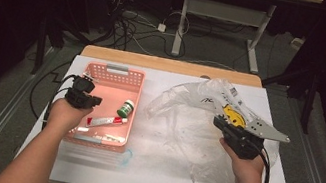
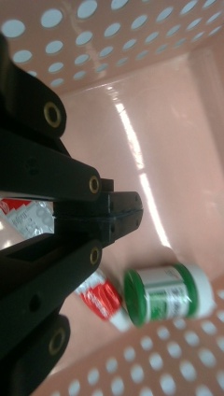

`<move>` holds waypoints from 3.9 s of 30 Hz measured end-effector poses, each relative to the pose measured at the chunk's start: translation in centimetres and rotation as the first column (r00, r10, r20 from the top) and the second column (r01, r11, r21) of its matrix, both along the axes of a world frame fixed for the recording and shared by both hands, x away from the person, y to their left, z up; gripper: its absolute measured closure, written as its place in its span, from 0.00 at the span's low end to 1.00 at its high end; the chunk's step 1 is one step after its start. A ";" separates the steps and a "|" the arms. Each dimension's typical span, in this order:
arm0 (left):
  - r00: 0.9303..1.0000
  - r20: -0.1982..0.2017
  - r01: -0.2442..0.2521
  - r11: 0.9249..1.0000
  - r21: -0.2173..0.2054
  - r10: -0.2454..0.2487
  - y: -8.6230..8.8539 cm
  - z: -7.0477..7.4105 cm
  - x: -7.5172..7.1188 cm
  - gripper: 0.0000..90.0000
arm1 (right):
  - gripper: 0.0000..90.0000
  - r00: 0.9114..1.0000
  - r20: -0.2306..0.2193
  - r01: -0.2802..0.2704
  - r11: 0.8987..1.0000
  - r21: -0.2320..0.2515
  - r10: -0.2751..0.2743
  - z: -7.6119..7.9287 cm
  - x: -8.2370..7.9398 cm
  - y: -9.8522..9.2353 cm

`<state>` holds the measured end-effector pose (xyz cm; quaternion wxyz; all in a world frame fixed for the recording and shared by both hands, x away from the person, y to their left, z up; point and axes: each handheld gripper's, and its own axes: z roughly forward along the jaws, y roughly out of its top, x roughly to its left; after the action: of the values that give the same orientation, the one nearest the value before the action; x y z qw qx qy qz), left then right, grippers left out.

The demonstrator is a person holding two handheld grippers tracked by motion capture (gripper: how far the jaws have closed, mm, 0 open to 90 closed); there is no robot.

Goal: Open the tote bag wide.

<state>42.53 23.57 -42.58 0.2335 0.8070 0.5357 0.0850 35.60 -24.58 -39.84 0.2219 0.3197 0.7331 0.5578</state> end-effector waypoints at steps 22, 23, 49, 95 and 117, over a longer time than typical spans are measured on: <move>0.955 -0.286 0.127 0.978 0.165 -0.076 -1.9 -2.1 1.0 0.98 | 1.00 1.000 0.003 0.003 1.000 0.005 -0.003 0.2 -0.2 -0.3; 0.955 -0.286 0.132 0.978 0.163 -0.081 -1.9 -2.0 0.9 0.98 | 1.00 1.000 0.006 0.002 1.000 0.004 -0.002 0.2 -0.2 -0.2; 0.954 -0.148 0.273 0.960 0.067 -0.261 -4.1 0.1 -0.9 0.81 | 1.00 1.000 0.002 0.001 1.000 0.003 -0.001 0.1 -0.3 -0.1; 0.912 -0.233 0.373 0.918 0.135 -0.336 -6.2 -2.3 -0.2 0.75 | 1.00 1.000 0.010 0.002 1.000 0.005 -0.002 0.2 -0.4 -0.3; 0.957 -0.038 0.288 0.956 0.049 -0.287 -4.8 0.3 -1.8 0.75 | 1.00 1.000 0.010 0.009 1.000 0.008 -0.009 0.3 -0.5 -0.4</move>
<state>40.69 18.73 -42.30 0.2135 0.8835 0.4137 0.0522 35.08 -24.99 -39.58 0.2270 0.3212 0.7282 0.5614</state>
